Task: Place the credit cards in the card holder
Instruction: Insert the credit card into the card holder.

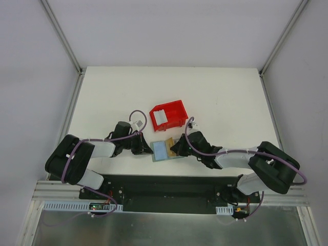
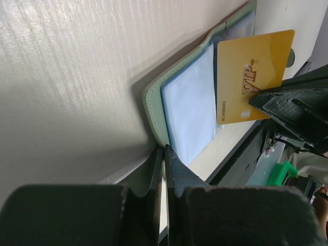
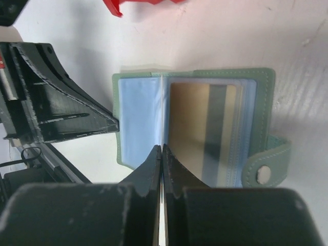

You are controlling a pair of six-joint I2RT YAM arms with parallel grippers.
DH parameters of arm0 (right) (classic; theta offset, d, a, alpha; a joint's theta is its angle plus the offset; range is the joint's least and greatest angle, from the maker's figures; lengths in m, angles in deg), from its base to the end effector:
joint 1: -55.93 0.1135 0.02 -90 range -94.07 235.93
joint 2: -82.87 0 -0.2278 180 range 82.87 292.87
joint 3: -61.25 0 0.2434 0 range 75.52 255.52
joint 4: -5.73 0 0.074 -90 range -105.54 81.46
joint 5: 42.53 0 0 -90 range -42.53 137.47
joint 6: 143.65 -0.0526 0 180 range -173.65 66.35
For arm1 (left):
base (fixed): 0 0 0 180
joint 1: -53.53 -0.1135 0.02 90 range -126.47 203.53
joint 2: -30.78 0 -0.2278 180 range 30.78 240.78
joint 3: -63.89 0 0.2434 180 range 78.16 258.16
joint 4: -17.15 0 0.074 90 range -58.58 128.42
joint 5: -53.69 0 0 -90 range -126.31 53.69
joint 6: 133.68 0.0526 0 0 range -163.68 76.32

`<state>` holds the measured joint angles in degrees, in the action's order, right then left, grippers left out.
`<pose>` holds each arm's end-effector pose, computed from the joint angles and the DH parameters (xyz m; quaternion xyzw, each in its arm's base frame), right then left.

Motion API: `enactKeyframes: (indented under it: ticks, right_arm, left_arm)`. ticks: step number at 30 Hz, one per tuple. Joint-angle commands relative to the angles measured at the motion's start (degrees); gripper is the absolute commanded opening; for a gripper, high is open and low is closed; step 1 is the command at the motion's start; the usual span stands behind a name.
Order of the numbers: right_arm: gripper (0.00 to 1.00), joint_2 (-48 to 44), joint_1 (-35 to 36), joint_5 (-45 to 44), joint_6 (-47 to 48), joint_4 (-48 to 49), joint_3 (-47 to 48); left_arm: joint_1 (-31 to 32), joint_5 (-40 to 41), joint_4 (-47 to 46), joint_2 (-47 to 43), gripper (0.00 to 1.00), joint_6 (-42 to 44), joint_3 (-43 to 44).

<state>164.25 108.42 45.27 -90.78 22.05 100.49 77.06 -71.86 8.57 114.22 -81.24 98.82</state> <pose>0.1723 0.2211 0.1203 -0.1031 0.8408 0.3628 0.3883 0.2122 -0.1258 0.0825 0.0228 0.8721 -0.4430 0.2065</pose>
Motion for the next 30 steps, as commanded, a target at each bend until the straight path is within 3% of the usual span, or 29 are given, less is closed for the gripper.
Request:
enactKeyframes:
  ticks: [1,10,23,30]
  right_arm:
    - [0.0,1.1,0.1,0.5,-3.0,4.9,-1.7]
    - [0.0,2.8,0.0,1.4,-4.2,8.4,-3.3]
    - [0.0,-3.2,-0.5,-0.3,-3.3,6.3,-3.1]
    - [0.0,1.5,-0.5,1.7,-5.2,8.3,-2.8]
  left_arm:
    - [-0.3,3.4,4.7,1.5,0.0,1.4,-0.9]
    - [-0.2,3.2,4.5,1.3,0.0,1.3,-1.1]
    - [-0.2,3.4,4.7,1.4,0.0,1.4,-1.0]
    - [-0.2,3.2,4.7,1.6,0.0,1.4,-0.6]
